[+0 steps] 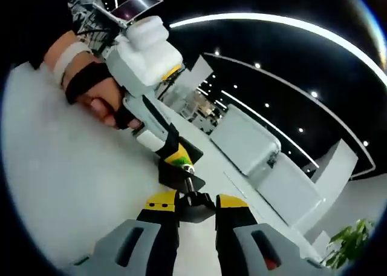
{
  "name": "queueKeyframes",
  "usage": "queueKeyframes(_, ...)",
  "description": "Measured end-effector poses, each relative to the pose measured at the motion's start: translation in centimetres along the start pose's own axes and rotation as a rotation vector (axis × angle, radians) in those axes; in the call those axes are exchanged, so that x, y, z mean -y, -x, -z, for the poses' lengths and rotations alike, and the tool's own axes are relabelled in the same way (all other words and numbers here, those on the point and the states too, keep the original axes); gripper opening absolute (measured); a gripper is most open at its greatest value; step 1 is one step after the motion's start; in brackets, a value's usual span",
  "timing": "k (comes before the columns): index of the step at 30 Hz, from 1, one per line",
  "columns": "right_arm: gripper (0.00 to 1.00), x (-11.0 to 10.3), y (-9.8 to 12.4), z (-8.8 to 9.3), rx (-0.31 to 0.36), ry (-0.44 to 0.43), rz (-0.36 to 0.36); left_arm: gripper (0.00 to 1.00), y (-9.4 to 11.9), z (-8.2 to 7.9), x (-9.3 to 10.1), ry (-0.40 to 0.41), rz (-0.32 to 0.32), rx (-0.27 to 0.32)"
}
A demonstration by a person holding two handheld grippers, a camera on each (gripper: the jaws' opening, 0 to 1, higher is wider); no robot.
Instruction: Clamp the fixed fixture on the desktop, loosen the retaining clip, secure it to the edge of the desk, and tighten the retaining clip.
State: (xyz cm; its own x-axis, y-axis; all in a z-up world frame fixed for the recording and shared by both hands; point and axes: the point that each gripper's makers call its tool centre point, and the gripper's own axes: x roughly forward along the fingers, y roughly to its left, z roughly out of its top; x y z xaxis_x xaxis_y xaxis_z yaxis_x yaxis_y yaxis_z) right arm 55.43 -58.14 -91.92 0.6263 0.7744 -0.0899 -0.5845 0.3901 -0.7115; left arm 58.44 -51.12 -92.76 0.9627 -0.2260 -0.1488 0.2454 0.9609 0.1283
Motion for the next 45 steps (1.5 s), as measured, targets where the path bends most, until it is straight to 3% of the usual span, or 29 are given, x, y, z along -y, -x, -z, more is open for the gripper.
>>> queueKeyframes(3,0.19,0.1,-0.1,0.1,0.001,0.022,0.003,0.06,0.0,0.0,0.0,0.000,0.000,0.000)
queueKeyframes(5,0.19,0.0,0.0,-0.2,0.010,0.145,0.019,0.06,0.0,0.0,0.0,-0.001,-0.001,0.000)
queueKeyframes(17,0.22,0.2,0.0,0.0,0.000,0.089,0.001,0.06,-0.2,0.0,-0.1,-0.002,-0.001,-0.001)
queueKeyframes(22,0.25,0.9,0.1,-0.1,-0.044,-0.236,-0.036,0.06,-0.2,0.0,-0.1,-0.003,0.002,-0.002)
queueKeyframes(24,0.30,1.5,0.4,-0.6,-0.013,-0.546,-0.069,0.06,-0.1,0.0,-0.1,-0.001,0.003,-0.002)
queueKeyframes(27,0.40,1.6,0.4,0.2,-0.037,-0.895,-0.135,0.06,-0.1,0.0,-0.1,-0.001,0.002,-0.002)
queueKeyframes(29,0.37,1.6,0.4,1.2,-0.074,-1.115,-0.140,0.06,-0.1,0.0,-0.1,-0.001,0.002,-0.002)
queueKeyframes(30,0.34,1.6,0.4,1.3,-0.060,-1.190,-0.165,0.06,-0.1,0.0,-0.1,-0.001,0.003,-0.002)
queueKeyframes(32,0.33,2.0,0.3,2.4,-0.079,-1.319,-0.148,0.06,0.0,0.0,-0.1,0.000,0.003,-0.002)
queueKeyframes(34,0.27,1.5,0.1,3.6,-0.129,-1.273,-0.145,0.06,0.0,0.0,-0.1,-0.001,0.003,-0.002)
queueKeyframes(35,0.25,1.5,0.1,3.2,-0.104,-1.276,-0.155,0.06,0.0,0.0,-0.1,-0.003,0.003,-0.001)
queueKeyframes(43,0.19,0.5,0.0,2.6,-0.133,-1.420,-0.187,0.06,0.1,0.1,-0.2,-0.004,-0.003,-0.001)
queueKeyframes(45,0.18,0.8,-0.1,2.2,-0.107,-1.295,-0.176,0.06,0.1,0.2,-0.2,-0.010,-0.005,-0.001)
